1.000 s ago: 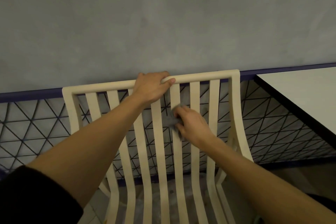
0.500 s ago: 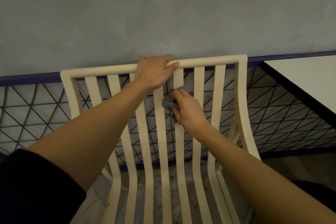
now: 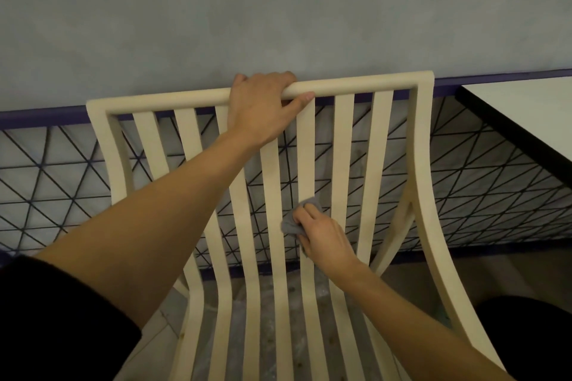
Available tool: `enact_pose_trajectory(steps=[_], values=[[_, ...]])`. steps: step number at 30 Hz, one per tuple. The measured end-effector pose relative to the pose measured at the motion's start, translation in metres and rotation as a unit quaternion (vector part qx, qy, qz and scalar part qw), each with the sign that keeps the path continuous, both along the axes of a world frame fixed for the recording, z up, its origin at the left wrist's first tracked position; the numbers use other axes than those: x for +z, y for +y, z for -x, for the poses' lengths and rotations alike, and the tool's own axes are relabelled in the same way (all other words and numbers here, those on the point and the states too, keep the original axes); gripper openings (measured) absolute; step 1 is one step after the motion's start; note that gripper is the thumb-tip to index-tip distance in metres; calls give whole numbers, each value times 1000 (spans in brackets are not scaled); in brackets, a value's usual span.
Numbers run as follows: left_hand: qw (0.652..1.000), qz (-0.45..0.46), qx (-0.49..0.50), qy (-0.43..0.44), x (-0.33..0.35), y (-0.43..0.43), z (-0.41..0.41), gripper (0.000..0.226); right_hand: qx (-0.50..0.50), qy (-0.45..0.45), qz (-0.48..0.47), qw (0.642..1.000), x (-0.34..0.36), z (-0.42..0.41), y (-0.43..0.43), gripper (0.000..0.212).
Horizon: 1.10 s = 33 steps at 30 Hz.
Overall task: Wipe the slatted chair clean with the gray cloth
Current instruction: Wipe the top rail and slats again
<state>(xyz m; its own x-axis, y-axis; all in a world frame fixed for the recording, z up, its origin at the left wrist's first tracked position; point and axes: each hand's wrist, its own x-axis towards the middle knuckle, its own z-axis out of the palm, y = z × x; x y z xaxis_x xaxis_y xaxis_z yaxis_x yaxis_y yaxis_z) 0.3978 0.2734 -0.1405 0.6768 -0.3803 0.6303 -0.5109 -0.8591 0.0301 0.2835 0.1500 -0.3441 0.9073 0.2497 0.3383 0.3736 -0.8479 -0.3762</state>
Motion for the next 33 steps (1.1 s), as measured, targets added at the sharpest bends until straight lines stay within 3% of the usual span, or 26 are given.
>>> enact_pose_trajectory(steps=[14, 18, 19, 21, 23, 24, 29, 33], values=[[1000, -15, 12, -18, -4, -1, -3, 52, -5, 167, 39, 985, -106, 41, 5, 33], [999, -27, 16, -21, -3, -1, -4, 54, -6, 208, 129, 970, -121, 48, 9, 26], [999, -31, 18, -22, -3, -1, -4, 54, -25, 229, 119, 966, -118, 46, 12, 14], [999, -29, 15, -18, -2, -2, -4, 53, -73, 291, 6, 954, -115, 42, 11, 19], [1000, -20, 10, -14, -1, -2, -4, 52, 0, 258, 65, 964, -92, 38, -4, 9], [1000, -19, 9, -7, -3, -1, -4, 51, 0, 247, 45, 968, -81, 33, -6, 12], [999, -17, 26, 17, 3, -5, 0, 52, 0, 178, -213, 961, 28, 27, -26, 15], [990, -49, 48, 120, 23, -12, -3, 51, -1, 16, -263, 965, 114, 13, -47, 16]])
